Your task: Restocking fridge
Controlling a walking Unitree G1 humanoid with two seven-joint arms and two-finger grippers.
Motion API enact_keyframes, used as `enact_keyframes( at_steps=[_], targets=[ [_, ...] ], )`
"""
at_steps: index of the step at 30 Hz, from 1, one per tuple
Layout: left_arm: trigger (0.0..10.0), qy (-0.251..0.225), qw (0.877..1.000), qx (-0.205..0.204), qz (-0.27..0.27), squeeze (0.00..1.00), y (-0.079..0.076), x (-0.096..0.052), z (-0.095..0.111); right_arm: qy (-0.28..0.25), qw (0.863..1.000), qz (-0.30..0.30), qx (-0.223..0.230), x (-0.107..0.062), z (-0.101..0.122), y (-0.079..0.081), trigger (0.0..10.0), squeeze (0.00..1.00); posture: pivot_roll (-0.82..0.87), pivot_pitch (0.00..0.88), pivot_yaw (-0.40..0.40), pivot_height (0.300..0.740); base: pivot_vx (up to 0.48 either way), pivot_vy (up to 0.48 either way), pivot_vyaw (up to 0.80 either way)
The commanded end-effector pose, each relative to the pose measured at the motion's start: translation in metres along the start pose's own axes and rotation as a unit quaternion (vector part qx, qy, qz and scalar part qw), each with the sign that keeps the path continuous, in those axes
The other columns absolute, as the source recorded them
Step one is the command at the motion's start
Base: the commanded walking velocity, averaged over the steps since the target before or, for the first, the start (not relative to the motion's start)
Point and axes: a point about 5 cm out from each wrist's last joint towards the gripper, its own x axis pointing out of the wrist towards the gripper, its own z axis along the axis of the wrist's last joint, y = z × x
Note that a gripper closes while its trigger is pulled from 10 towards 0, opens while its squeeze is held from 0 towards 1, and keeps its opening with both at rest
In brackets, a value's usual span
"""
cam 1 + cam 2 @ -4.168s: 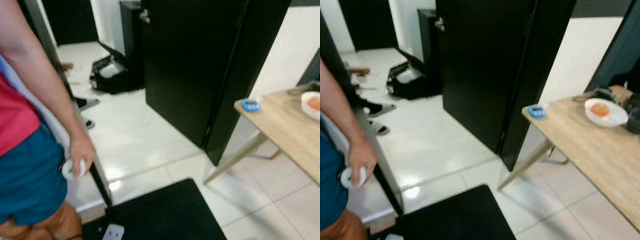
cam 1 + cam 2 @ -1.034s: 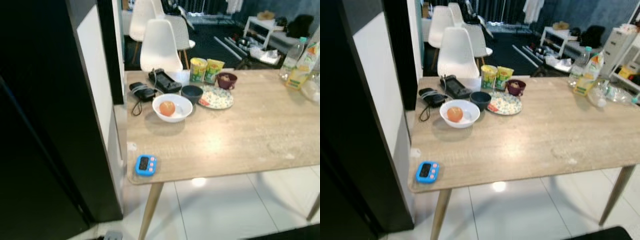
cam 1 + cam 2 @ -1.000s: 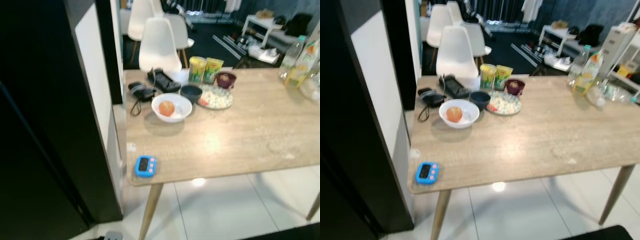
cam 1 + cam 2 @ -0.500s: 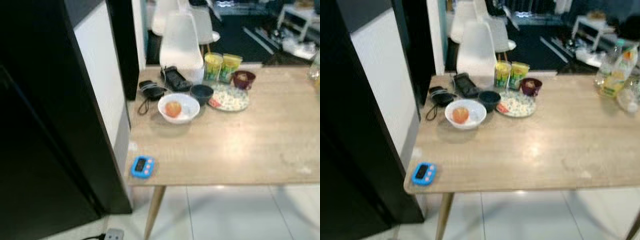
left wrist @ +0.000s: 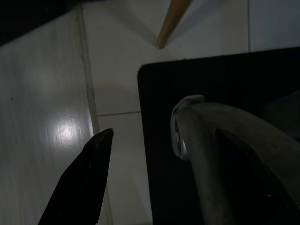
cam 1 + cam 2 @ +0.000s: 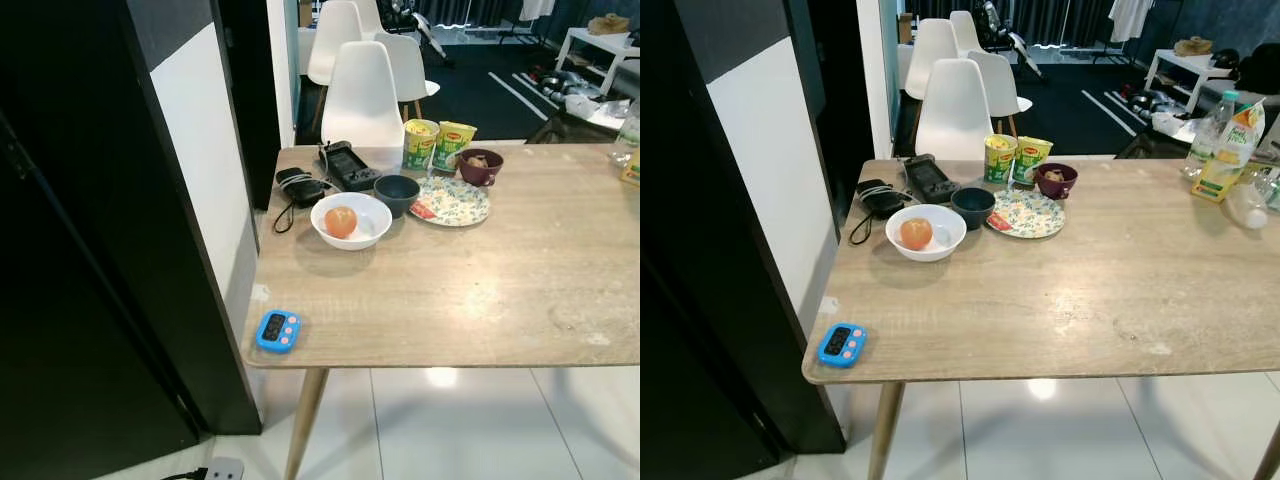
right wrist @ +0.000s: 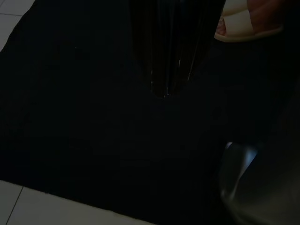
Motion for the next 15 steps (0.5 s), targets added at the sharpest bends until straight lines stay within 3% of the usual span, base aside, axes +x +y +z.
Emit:
enact_keyframes(
  at_steps=[1, 15],
  targets=[
    [10.0, 0.025, 1.0, -0.004, -0.003, 0.0, -0.0034, -0.0018, -0.0126, -0.003, 1.0, -0.006, 0.003, -0.0007, 0.0005, -0.0045, 10.0, 0.0, 0.05, 0.0, -0.043, 0.74, 0.0, 0.0, 0.0],
    [10.0, 0.014, 1.0, -0.018, 0.009, 0.0, -0.0028, -0.0007, -0.0077, -0.008, 1.0, -0.011, -0.001, -0.0009, 0.0035, -0.0076, 10.0, 0.0, 0.05, 0.0, -0.052, 0.74, 0.0, 0.0, 0.0]
  ],
)
